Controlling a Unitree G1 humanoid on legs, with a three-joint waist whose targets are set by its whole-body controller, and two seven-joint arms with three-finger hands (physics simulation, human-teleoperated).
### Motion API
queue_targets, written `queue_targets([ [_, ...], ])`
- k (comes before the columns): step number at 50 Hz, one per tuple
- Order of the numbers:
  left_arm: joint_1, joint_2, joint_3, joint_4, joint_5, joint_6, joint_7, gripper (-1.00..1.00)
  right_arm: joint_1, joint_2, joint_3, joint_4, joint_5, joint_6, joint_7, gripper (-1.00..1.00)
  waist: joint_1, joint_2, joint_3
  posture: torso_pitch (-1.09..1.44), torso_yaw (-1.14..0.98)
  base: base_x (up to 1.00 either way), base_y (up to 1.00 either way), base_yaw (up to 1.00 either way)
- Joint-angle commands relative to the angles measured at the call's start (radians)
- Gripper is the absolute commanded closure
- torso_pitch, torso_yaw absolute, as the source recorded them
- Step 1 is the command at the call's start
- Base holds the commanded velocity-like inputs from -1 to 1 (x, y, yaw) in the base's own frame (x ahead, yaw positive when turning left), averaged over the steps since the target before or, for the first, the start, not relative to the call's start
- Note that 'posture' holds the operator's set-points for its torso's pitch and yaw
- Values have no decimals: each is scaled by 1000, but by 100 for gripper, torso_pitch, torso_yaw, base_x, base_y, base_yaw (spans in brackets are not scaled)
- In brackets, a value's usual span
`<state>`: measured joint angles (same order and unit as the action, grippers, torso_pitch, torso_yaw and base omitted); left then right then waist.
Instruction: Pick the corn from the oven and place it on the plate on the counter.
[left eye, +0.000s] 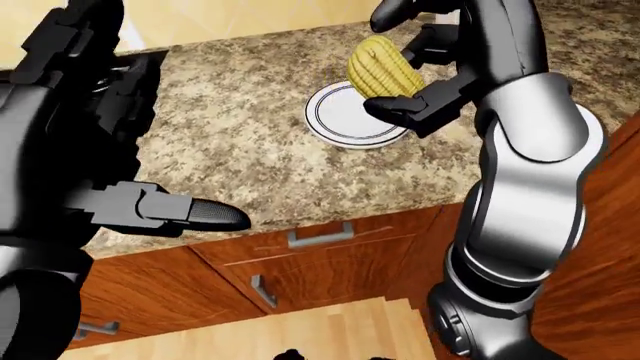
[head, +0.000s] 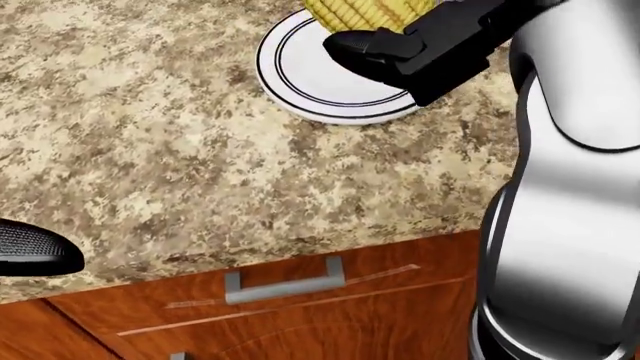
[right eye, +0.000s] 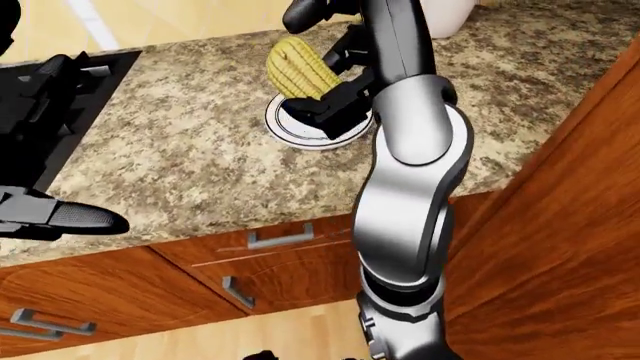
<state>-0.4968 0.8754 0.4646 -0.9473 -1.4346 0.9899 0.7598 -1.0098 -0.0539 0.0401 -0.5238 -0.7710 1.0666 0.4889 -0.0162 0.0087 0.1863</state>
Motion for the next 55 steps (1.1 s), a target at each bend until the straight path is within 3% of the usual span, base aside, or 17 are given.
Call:
queue_targets([
  [1, -21, 24, 46, 5, 8, -30, 18, -100, -47, 2, 15, -24, 1, -30, -3, 100, 11, 0, -34, 25, 0, 16, 0, 0],
  [8, -30, 36, 39, 12, 2, -35, 22, -100, -45, 10, 11, -27, 2, -29, -10, 98, -7, 78, -18, 25, 0, 15, 0, 0],
  [10, -30, 39, 44, 13, -3, -37, 23, -100, -46, 8, 13, -29, 0, -23, -9, 98, -21, 115, -48, 25, 0, 0, 0, 0],
  [11, -26, 37, 43, 14, 4, -38, 18, -100, -50, 6, 16, -31, -3, -17, -5, 99, -15, 82, -12, 25, 0, 0, 0, 0],
  [30, -52, 12, 14, 9, 20, -22, 26, -100, -88, -20, 22, -2, -60, -14, 65, 100, -34, 75, -4, 25, 0, 0, 0, 0],
  [31, -53, 14, 15, 10, 17, -22, 26, -100, -83, -16, 24, -1, -65, -17, 66, 100, -27, 74, -21, 25, 0, 25, 0, 0],
  [32, -53, 15, 17, 10, 14, -22, 28, -100, -78, -10, 23, -1, -66, -23, 64, 100, -20, 66, 2, 25, 0, 30, 0, 0],
  [34, -49, 17, 22, 10, 13, -24, 27, -100, -70, 0, 23, 3, -68, -33, 62, 100, -14, 60, 15, 25, 0, 39, 0, 0],
  [37, -42, 12, 21, 10, 24, -26, 19, -100, -70, 8, 23, 7, -70, -41, 62, 100, -8, 73, 4, 25, 0, 41, 0, 0],
  [40, -38, 11, 26, 12, 29, -26, 11, -100, -76, 14, 25, 11, -75, -42, 65, 100, -10, 108, -14, 25, 0, 41, 0, 0],
  [41, -37, 10, 27, 12, 30, -26, 10, -100, -75, 15, 24, 12, -75, -44, 65, 100, -6, 97, -17, 25, 0, 41, 0, 0],
  [43, -33, 9, 28, 11, 32, -26, 9, -100, -74, 20, 25, 12, -76, -47, 65, 99, -14, 111, -7, 25, 0, 35, 0, 0],
  [44, -32, 7, 28, 11, 36, -27, 5, -100, -74, 22, 24, 14, -74, -50, 63, 99, -10, 111, -18, 25, 0, 20, 0, 0],
  [48, -31, 8, 33, 11, 34, -25, 4, -100, -87, 19, 24, 18, -79, -49, 72, 98, -16, 82, -8, 25, 0, 3, 0, 0],
  [51, -30, 0, 24, 6, 43, -25, 4, -100, -93, 22, 28, 16, -88, -47, 82, 98, -2, 15, -13, 25, 0, 0, 0, 0],
  [52, -33, 0, 23, 8, 43, -24, 4, -100, -92, 21, 27, 19, -87, -51, 85, 98, -1, 46, -3, 25, 0, 0, 0, 0],
  [55, -35, 3, 27, 7, 34, -22, 9, -100, -106, 19, 31, 45, -89, -64, 100, 99, -6, 55, -12, 25, 0, 0, 0, 0],
])
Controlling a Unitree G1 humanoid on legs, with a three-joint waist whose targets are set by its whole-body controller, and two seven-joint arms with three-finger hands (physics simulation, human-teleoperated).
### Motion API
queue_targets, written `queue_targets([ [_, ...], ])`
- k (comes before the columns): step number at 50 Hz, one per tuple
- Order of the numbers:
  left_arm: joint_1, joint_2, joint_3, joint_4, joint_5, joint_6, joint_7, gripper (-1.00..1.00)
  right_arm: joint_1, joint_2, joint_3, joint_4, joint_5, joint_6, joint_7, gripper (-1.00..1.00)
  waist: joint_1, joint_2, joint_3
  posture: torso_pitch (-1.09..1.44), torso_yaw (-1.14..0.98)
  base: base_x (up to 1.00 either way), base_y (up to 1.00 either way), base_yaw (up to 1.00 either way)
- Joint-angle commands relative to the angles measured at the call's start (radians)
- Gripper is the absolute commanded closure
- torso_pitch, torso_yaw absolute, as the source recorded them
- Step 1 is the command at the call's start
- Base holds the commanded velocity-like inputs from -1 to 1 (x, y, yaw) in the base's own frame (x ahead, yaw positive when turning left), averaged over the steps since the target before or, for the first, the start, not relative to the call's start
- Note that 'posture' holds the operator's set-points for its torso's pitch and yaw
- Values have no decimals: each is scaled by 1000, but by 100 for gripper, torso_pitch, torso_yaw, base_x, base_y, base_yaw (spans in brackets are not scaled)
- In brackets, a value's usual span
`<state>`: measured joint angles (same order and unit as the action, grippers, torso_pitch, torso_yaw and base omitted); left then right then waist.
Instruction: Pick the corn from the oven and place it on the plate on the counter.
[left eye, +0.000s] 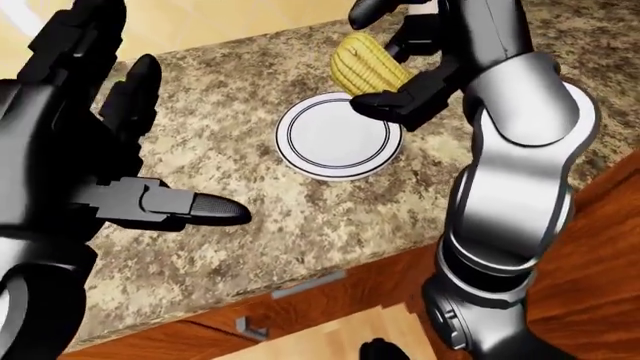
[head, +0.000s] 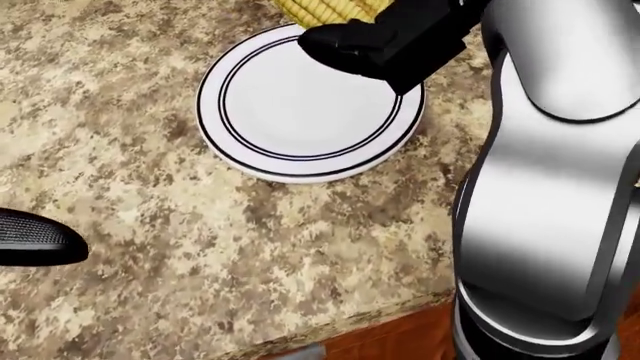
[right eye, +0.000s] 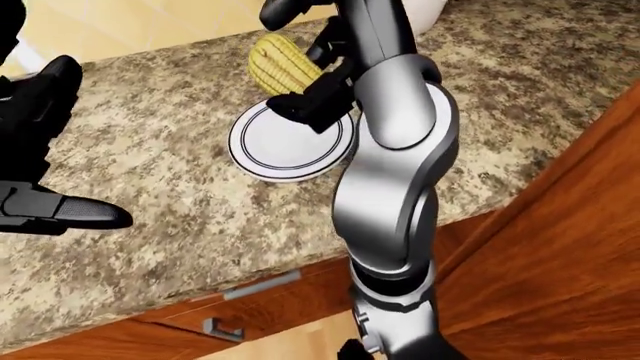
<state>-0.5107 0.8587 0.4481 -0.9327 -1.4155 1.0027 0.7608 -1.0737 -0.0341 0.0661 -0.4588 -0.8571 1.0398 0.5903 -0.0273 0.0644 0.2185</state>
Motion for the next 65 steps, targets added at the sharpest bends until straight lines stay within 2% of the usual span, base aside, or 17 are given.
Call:
queue_targets([
  [1, -18, 19, 45, -8, 16, -35, 6, -100, -46, 0, 7, -12, -4, -47, 1, 98, 3, 3, -42, 25, 0, 0, 0, 0],
  [6, -10, 26, 60, -6, 11, -37, 0, -100, -55, 16, 13, 43, -16, -92, -9, 100, -5, 23, -36, 25, 0, 0, 0, 0],
  [10, -2, 37, 70, -2, 5, -45, -5, -100, -67, 33, 17, 91, -27, -117, -5, 99, -11, 30, -38, 25, 0, 0, 0, 0],
  [18, 14, 37, 80, -2, 7, -55, -12, -100, -129, 43, 1, 244, 0, -151, 2, 100, -17, 31, -37, 25, 0, 0, 0, 0],
  [21, 28, 26, 82, -2, 27, -59, -30, -100, -162, 30, 19, 318, -5, -148, 48, 100, -17, 30, -35, 25, 0, 0, 0, 0],
  [27, 47, 21, 106, -9, 22, -60, -40, -100, -219, 33, 8, 466, -10, -208, 26, 100, -16, 29, -35, 25, 0, 0, 0, 0],
  [33, 64, 30, 126, -6, 21, -66, -58, -100, -216, 25, 14, 554, -36, -268, 17, 100, -11, 28, -35, 25, 0, 0, 0, 0],
  [38, 80, 43, 147, -2, 6, -76, -63, -100, -218, 32, 17, 583, -83, -274, 41, 100, -8, 28, -35, 25, 0, 0, 0, 0],
  [44, 92, 23, 135, -7, 39, -77, -79, -100, -210, 33, 0, 618, -101, -295, 23, 100, -6, 30, -33, 25, 0, 0, 0, 0],
  [51, 78, 24, 135, -3, 32, -71, -73, -100, -185, 40, 10, 597, -116, -287, 61, 100, -5, 28, -34, 25, 0, 0, 0, 0],
  [60, 70, 47, 136, 1, 3, -80, -53, -100, -187, 66, 8, 630, -103, -318, 23, 99, -9, 31, -34, 25, 0, 0, 0, 0],
  [65, 87, 58, 161, 6, -6, -85, -62, -100, -196, 85, 16, 658, -87, -328, 2, 88, -11, 33, -33, 25, 0, 0, 0, 0],
])
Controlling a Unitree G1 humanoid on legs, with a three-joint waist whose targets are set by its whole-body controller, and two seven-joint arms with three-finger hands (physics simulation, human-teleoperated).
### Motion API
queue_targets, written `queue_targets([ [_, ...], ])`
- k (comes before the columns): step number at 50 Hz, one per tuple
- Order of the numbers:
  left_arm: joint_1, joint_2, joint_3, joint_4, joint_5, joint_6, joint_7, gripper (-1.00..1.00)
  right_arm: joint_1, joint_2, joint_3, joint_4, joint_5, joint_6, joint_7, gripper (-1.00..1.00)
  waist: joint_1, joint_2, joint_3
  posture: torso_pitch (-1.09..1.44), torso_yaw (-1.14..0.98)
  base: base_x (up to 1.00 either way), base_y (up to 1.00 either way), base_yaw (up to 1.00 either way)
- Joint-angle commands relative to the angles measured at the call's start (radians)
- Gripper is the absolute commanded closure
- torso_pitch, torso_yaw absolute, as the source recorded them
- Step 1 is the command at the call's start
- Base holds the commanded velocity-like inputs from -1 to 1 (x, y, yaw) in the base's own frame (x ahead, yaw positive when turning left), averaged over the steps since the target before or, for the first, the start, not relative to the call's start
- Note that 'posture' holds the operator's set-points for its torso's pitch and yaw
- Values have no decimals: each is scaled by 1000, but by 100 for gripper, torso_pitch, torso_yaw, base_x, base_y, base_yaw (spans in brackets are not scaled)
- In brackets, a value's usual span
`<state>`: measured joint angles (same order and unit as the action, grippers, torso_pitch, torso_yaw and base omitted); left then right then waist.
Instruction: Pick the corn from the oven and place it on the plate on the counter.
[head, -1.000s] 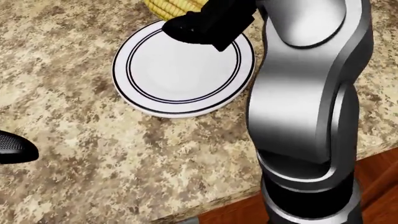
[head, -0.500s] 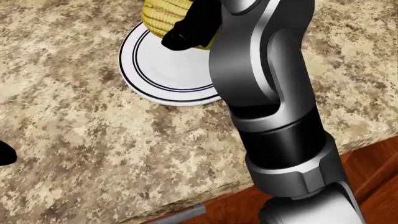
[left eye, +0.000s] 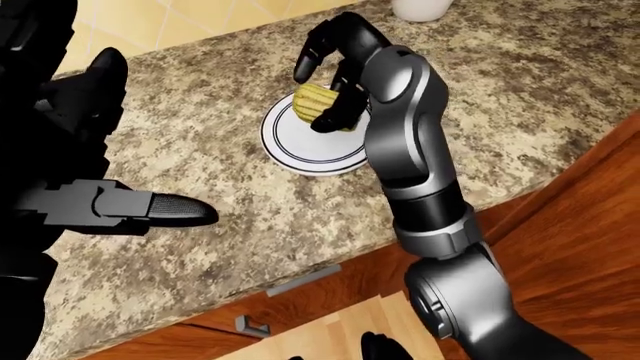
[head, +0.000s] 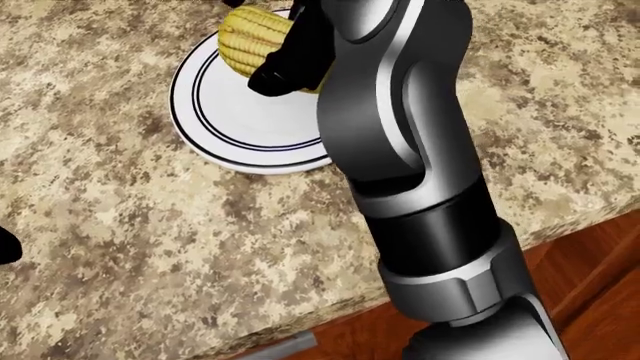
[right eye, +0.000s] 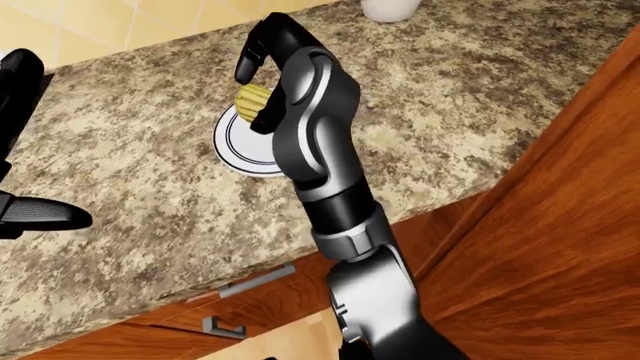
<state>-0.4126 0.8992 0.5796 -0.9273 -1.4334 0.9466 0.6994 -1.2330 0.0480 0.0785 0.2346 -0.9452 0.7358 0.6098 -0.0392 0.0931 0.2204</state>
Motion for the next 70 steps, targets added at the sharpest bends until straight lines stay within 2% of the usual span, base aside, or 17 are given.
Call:
queue_targets([
  [1, -7, 16, 32, 4, 22, -31, -12, -100, -37, 5, 3, -28, 4, -29, -25, 87, 0, 4, -34, 25, 0, 0, 0, 0],
  [5, 3, 20, 47, 10, 25, -33, -24, -100, -35, 11, 1, 6, 20, -48, -56, 70, 0, 5, -34, 25, 0, 0, 0, 0],
  [8, 13, 18, 58, 12, 28, -37, -36, -100, -28, 21, 6, 22, 29, -56, -78, 77, 1, 5, -36, 25, 0, 0, 0, 0],
  [10, 20, 19, 66, 14, 32, -38, -44, -100, -27, 23, 9, 34, 33, -63, -89, 55, 1, 4, -36, 25, 0, 0, 0, 0],
  [16, 37, 18, 85, 15, 36, -41, -59, -100, -29, 25, 9, 63, 40, -77, -112, 44, 2, 4, -35, 25, 0, 0, 0, 0],
  [20, 48, 17, 94, 19, 47, -44, -74, -100, -20, 21, 14, 77, 37, -84, -114, -9, 3, 4, -35, 25, 0, 0, 0, 0],
  [24, 50, 18, 103, 18, 45, -43, -77, -100, -6, 20, 17, 72, 29, -84, -107, -33, 4, 4, -36, 25, 0, 0, 0, 0],
  [34, 38, 9, 82, 15, 56, -38, -69, -100, -32, -11, 12, -34, -27, -20, 14, -34, 6, 0, -35, 25, 0, 0, 0, 0],
  [40, 26, 20, 66, 7, 42, -37, -45, -100, -48, -12, 27, -243, -129, 65, 186, -29, 6, -1, -28, 25, 0, 0, 0, 0],
  [44, 41, 24, 90, 14, 43, -34, -56, -100, -31, -12, 22, -380, -204, 96, 291, -34, 4, -1, -27, 25, 0, 0, 0, 0],
  [53, 195, 24, 331, 15, 18, -10, -166, -100, 14, -60, -21, -654, -340, 176, 506, -43, 2, -2, -23, 25, 0, 0, 0, 0],
  [57, 246, 9, 401, 14, 27, -10, -214, -100, 14, -79, -36, -729, -404, 195, 599, -45, 1, -2, -16, 25, 0, 0, 0, 0],
  [58, 274, -6, 445, 11, 32, -7, -240, -100, 13, -84, -44, -756, -422, 206, 629, -47, 1, -1, -15, 25, 0, 0, 0, 0],
  [62, 363, -70, 569, -10, 51, -3, -330, -100, -4, -102, -76, -810, -456, 236, 677, -50, -2, -1, -14, 25, 0, 0, 0, 0],
  [63, 372, -74, 581, -10, 52, -4, -340, -100, 4, -117, -85, -827, -457, 242, 694, -52, -3, -1, -12, 25, 0, 0, 0, 0],
  [65, 395, -53, 661, -1, 33, 0, -353, -100, 26, -143, -104, -861, -450, 253, 705, -53, -1, -3, -9, 25, 0, 0, 0, 0],
  [70, 450, -41, 794, 0, -45, 0, -366, -100, 35, -199, -126, -900, -440, 319, 748, -62, -1, -11, -7, 25, 0, 0, 0, 0],
])
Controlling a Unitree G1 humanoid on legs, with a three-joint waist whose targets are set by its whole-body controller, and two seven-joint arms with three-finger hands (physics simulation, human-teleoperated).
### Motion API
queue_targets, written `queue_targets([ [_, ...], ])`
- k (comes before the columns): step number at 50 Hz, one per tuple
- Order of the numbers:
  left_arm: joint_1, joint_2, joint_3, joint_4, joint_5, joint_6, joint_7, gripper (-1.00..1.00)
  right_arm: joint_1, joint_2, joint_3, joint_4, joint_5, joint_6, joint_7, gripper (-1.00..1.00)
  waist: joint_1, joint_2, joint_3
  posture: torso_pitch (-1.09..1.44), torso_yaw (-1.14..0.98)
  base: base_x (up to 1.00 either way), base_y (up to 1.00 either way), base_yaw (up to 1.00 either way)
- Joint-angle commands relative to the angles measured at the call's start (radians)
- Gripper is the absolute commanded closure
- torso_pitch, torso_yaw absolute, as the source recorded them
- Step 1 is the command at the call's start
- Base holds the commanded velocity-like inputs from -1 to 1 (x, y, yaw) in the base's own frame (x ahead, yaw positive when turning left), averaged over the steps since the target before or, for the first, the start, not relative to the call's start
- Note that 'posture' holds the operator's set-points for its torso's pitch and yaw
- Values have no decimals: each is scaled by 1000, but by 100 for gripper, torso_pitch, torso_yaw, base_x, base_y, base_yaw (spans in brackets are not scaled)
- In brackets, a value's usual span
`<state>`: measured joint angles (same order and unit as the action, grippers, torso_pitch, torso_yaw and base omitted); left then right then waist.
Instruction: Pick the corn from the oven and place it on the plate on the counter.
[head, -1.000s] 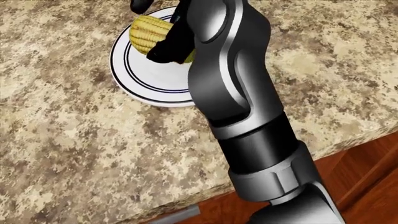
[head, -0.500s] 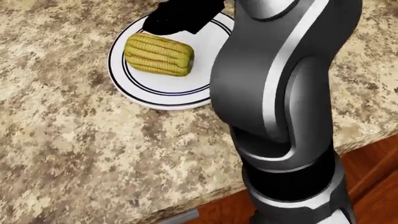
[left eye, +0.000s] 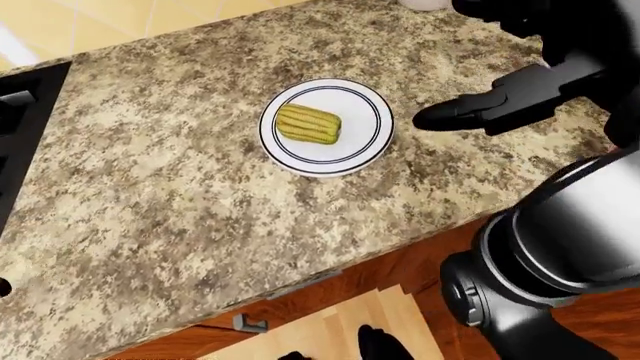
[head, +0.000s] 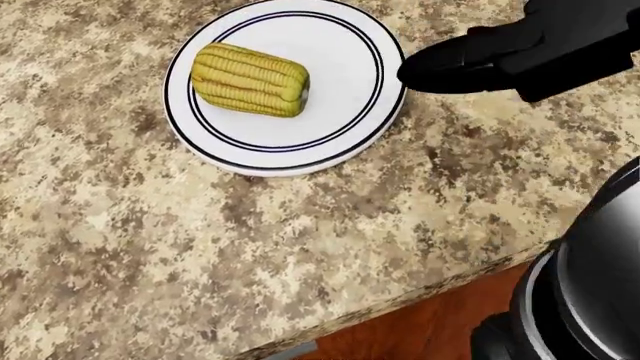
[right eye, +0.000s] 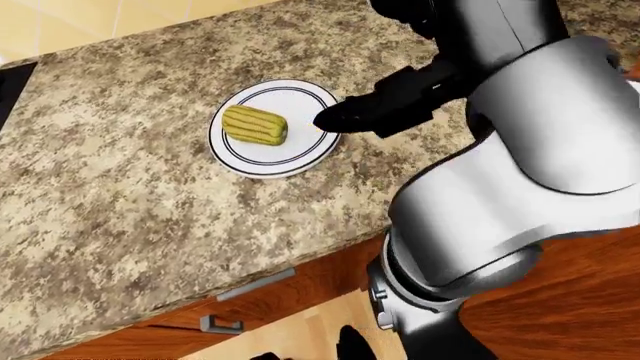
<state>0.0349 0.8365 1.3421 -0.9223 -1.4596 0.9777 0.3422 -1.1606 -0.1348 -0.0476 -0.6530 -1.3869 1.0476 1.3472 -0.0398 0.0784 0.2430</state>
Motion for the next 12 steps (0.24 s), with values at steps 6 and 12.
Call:
queue_targets([
  [6, 23, 30, 69, 2, -13, -47, -13, -100, -32, -90, -28, -52, 3, 46, 58, -73, 1, 4, -22, 25, 0, 0, 0, 0],
  [12, 24, 61, 116, 21, -33, -63, 2, -100, 6, -134, -46, -98, 23, 84, 60, -93, 2, -1, -24, 25, 0, 0, 0, 0],
])
